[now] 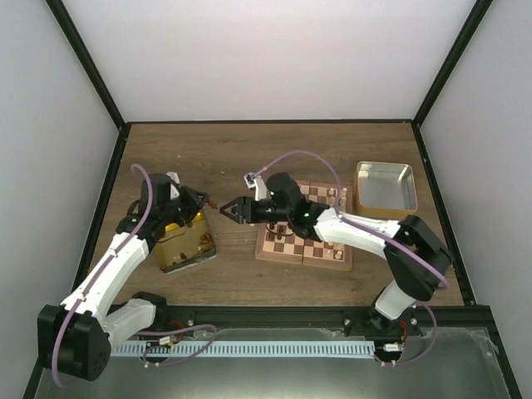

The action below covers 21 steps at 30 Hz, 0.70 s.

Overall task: Set up the chess pieces on the board
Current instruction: Place the chess piece on the chessboard.

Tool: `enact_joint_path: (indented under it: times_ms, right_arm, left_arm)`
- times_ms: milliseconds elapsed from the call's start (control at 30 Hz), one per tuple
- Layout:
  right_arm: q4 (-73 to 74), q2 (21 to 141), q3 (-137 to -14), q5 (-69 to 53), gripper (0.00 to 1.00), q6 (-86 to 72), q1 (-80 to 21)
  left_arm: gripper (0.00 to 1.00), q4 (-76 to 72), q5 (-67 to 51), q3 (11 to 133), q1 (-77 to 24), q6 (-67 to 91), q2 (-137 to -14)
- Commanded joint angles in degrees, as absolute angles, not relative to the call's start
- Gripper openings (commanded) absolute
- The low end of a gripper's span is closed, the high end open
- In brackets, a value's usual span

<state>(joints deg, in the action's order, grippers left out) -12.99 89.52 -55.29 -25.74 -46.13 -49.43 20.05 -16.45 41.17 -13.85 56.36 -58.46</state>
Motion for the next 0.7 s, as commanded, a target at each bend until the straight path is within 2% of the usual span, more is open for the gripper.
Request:
enact_joint_path:
  times_ms: [0, 167, 667]
  right_arm:
    - [-14.91, 92.71, -61.66, -24.45, 0.56, -51.57, -50.35]
    - [-11.82, 95.80, -65.56, -23.83, 0.51, -55.15, -50.36]
    - [-11.34, 98.31, -66.26, -25.29, 0.39, -58.89, -50.45]
  left_arm:
    - [0.17, 15.78, -23.69, 42.56, -13.71, 60.75, -59.34]
    - [0.18, 14.35, -24.60, 42.15, -13.71, 61.56, -59.93]
    - [0.18, 11.75, -25.65, 40.42, -13.71, 61.94, -61.51]
